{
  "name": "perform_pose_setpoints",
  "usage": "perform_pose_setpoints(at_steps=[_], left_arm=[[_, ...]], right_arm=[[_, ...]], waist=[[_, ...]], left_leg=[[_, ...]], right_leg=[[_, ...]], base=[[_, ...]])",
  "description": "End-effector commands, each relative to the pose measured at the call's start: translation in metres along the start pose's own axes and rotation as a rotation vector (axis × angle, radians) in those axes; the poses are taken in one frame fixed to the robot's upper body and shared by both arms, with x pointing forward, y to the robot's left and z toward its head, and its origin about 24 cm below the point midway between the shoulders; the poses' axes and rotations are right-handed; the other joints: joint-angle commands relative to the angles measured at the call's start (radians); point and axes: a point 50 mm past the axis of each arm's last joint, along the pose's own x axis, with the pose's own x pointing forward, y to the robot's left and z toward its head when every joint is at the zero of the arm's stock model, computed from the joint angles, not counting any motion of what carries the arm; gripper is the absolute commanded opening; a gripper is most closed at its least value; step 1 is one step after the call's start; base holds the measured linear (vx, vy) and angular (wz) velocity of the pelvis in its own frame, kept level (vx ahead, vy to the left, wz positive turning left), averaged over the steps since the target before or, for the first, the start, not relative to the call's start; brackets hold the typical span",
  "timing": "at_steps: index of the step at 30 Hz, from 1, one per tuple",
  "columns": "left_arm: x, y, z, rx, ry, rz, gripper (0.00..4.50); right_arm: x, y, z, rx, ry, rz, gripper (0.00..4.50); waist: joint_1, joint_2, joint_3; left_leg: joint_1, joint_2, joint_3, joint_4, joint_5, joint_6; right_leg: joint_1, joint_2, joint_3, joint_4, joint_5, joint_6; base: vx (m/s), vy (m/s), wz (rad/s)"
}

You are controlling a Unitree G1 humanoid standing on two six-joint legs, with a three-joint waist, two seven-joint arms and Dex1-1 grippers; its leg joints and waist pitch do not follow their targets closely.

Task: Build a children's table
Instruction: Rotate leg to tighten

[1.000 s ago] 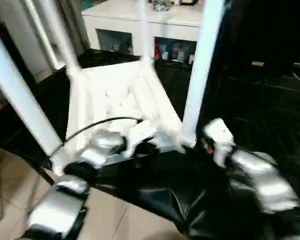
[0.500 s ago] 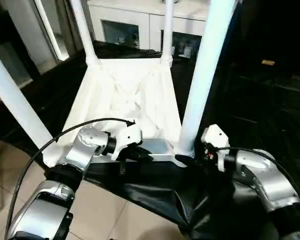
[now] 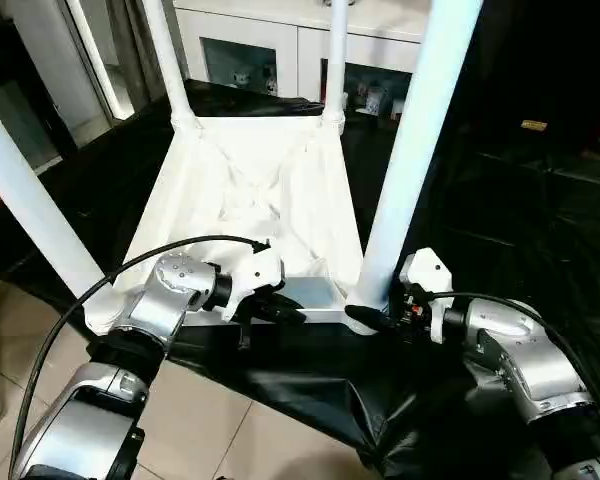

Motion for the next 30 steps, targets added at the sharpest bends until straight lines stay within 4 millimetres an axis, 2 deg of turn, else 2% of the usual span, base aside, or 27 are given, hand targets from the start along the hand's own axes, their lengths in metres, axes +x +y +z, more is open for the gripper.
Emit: perform_pose_setpoints(at_steps=[1,5,6,8,9,10,11,12,13,15,16,17,19,22,23,24,25,26,27,28,30], left_arm=[[0.012,-0.005,-0.008,-0.061,-0.03,0.047,0.0],[0.027,0.003,-0.007,-0.129,-0.015,0.205,0.0],[0.032,0.005,-0.006,-0.144,-0.011,0.238,0.0],[0.048,0.009,-0.001,-0.202,-0.001,0.338,0.0],[0.051,0.01,0.0,-0.208,0.0,0.348,0.0],[0.062,0.011,0.006,-0.235,0.001,0.386,0.0],[0.066,0.011,0.009,-0.241,0.0,0.395,0.0],[0.07,0.012,0.012,-0.24,0.002,0.41,0.0],[0.073,0.013,0.014,-0.237,0.005,0.421,0.0],[0.073,0.013,0.015,-0.225,0.012,0.419,0.0],[0.074,0.013,0.016,-0.216,0.012,0.418,0.0],[0.075,0.014,0.017,-0.212,0.012,0.416,0.0],[0.073,0.013,0.018,-0.194,0.006,0.382,0.0],[0.064,0.012,0.016,-0.149,-0.021,0.305,0.0],[0.061,0.011,0.014,-0.14,-0.021,0.291,0.0],[0.054,0.009,0.011,-0.114,-0.034,0.232,0.0],[0.049,0.008,0.008,-0.115,-0.026,0.213,0.0],[0.044,0.007,0.006,-0.11,-0.029,0.194,0.0],[0.042,0.007,0.005,-0.108,-0.03,0.186,0.0],[0.039,0.005,0.004,-0.11,-0.052,0.153,0.0],[0.031,0.002,0.0,-0.117,-0.059,0.1,0.0]], right_arm=[[0.001,-0.007,-0.005,0.029,-0.006,-0.133,2.7],[0.017,-0.006,-0.015,0.092,-0.002,-0.332,2.69],[0.021,-0.005,-0.016,0.116,-0.001,-0.377,2.68],[0.035,-0.003,-0.02,0.189,0.015,-0.515,2.68],[0.037,-0.002,-0.02,0.197,0.021,-0.53,2.68],[0.05,0.002,-0.018,0.231,0.036,-0.572,2.68],[0.056,0.005,-0.016,0.24,0.034,-0.576,2.68],[0.062,0.008,-0.013,0.233,0.034,-0.574,2.68],[0.066,0.01,-0.011,0.225,0.032,-0.574,2.68],[0.068,0.012,-0.009,0.218,0.021,-0.56,2.68],[0.069,0.013,-0.007,0.201,0.008,-0.553,2.68],[0.069,0.014,-0.006,0.192,0.001,-0.55,3.03],[0.065,0.012,-0.005,0.212,-0.035,-0.543,3.39],[0.051,0.005,-0.002,0.199,-0.057,-0.473,3.51],[0.049,0.005,-0.001,0.192,-0.056,-0.439,3.65],[0.041,0.006,0.001,0.137,-0.039,-0.331,3.78],[0.034,0.006,0.004,0.116,-0.035,-0.281,3.85],[0.028,0.006,0.006,0.104,-0.034,-0.235,3.85],[0.024,0.006,0.008,0.101,-0.036,-0.21,3.85],[0.019,0.006,0.011,0.082,-0.04,-0.18,3.85],[0.008,0.006,0.014,0.049,-0.033,-0.102,3.85]], waist=[[-0.003,-0.031,-0.056],[-0.017,-0.029,-0.047],[-0.018,-0.031,-0.047],[-0.024,-0.031,-0.045],[-0.024,-0.028,-0.045],[-0.027,-0.029,-0.045],[-0.027,-0.03,-0.045],[-0.028,-0.033,-0.042],[-0.027,-0.027,-0.044],[-0.026,-0.03,-0.045],[-0.026,-0.031,-0.046],[-0.026,-0.031,-0.047],[-0.026,-0.032,-0.046],[-0.026,-0.032,-0.046],[-0.028,-0.034,-0.048],[-0.028,-0.035,-0.046],[-0.028,-0.036,-0.047],[-0.027,-0.036,-0.046],[-0.026,-0.037,-0.047],[-0.025,-0.037,-0.052],[-0.021,-0.037,-0.051]], left_leg=[[0.004,0.016,-0.003,-0.058,-0.133,0.09],[0.01,0.013,-0.004,-0.067,-0.217,0.03],[0.01,0.012,-0.008,-0.069,-0.23,0.021],[0.013,0.012,-0.008,-0.072,-0.245,0.007],[0.017,0.012,-0.008,-0.072,-0.252,0.002],[0.013,0.009,-0.01,-0.075,-0.247,-0.001],[0.017,0.009,-0.009,-0.075,-0.258,-0.001],[0.018,0.006,-0.01,-0.075,-0.285,0.001],[0.019,0.006,-0.012,-0.076,-0.289,0.002],[0.019,0.005,-0.012,-0.076,-0.287,0.012],[0.014,0.005,-0.013,-0.077,-0.278,0.019],[0.014,0.006,-0.014,-0.077,-0.275,0.021],[0.013,0.005,-0.013,-0.077,-0.274,0.028],[0.009,0.005,-0.017,-0.079,-0.283,0.046],[0.004,0.006,-0.018,-0.079,-0.276,0.052],[-0.002,0.005,-0.019,-0.08,-0.273,0.059],[-0.002,0.007,-0.02,-0.079,-0.268,0.062],[0.0,0.008,-0.016,-0.076,-0.266,0.07],[0.001,0.008,-0.016,-0.075,-0.261,0.073],[-0.002,0.008,-0.015,-0.071,-0.221,0.078],[0.0,0.009,-0.012,-0.069,-0.195,0.085]], right_leg=[[0.049,-0.035,0.025,-0.055,-0.105,-0.246],[0.04,-0.034,0.026,-0.077,-0.293,-0.196],[0.042,-0.036,0.026,-0.081,-0.335,-0.18],[0.035,-0.033,0.027,-0.086,-0.366,-0.164],[0.032,-0.033,0.027,-0.088,-0.376,-0.163],[0.037,-0.03,0.028,-0.086,-0.356,-0.159],[0.034,-0.03,0.029,-0.089,-0.362,-0.157],[0.033,-0.031,0.028,-0.095,-0.406,-0.145],[0.034,-0.032,0.029,-0.097,-0.417,-0.139],[0.033,-0.031,0.032,-0.1,-0.417,-0.125],[0.035,-0.03,0.035,-0.097,-0.392,-0.124],[0.036,-0.03,0.036,-0.096,-0.383,-0.124],[0.035,-0.029,0.039,-0.095,-0.367,-0.129],[0.039,-0.031,0.038,-0.096,-0.374,-0.127],[0.044,-0.03,0.038,-0.092,-0.353,-0.126],[0.047,-0.03,0.036,-0.092,-0.352,-0.126],[0.049,-0.031,0.036,-0.092,-0.353,-0.126],[0.043,-0.032,0.039,-0.092,-0.344,-0.133],[0.044,-0.032,0.04,-0.092,-0.34,-0.135],[0.046,-0.032,0.04,-0.087,-0.304,-0.149],[0.045,-0.031,0.04,-0.083,-0.266,-0.168]], base=[[0.0,0.0,0.0],[0.0,0.0,0.0],[0.0,0.0,0.0],[0.0,0.0,0.0],[0.0,0.0,0.0],[0.0,0.0,0.0],[0.0,0.0,0.0],[0.0,0.0,0.0],[0.0,0.0,0.0],[0.0,0.0,0.0],[0.0,0.0,0.0],[0.0,0.0,0.0],[0.0,0.0,0.0],[0.0,0.0,0.0],[0.0,0.0,0.0],[0.0,0.0,0.0],[0.0,0.0,0.0],[0.0,0.0,0.0],[0.0,0.0,0.0],[0.0,0.0,0.0],[0.0,0.0,0.0]])
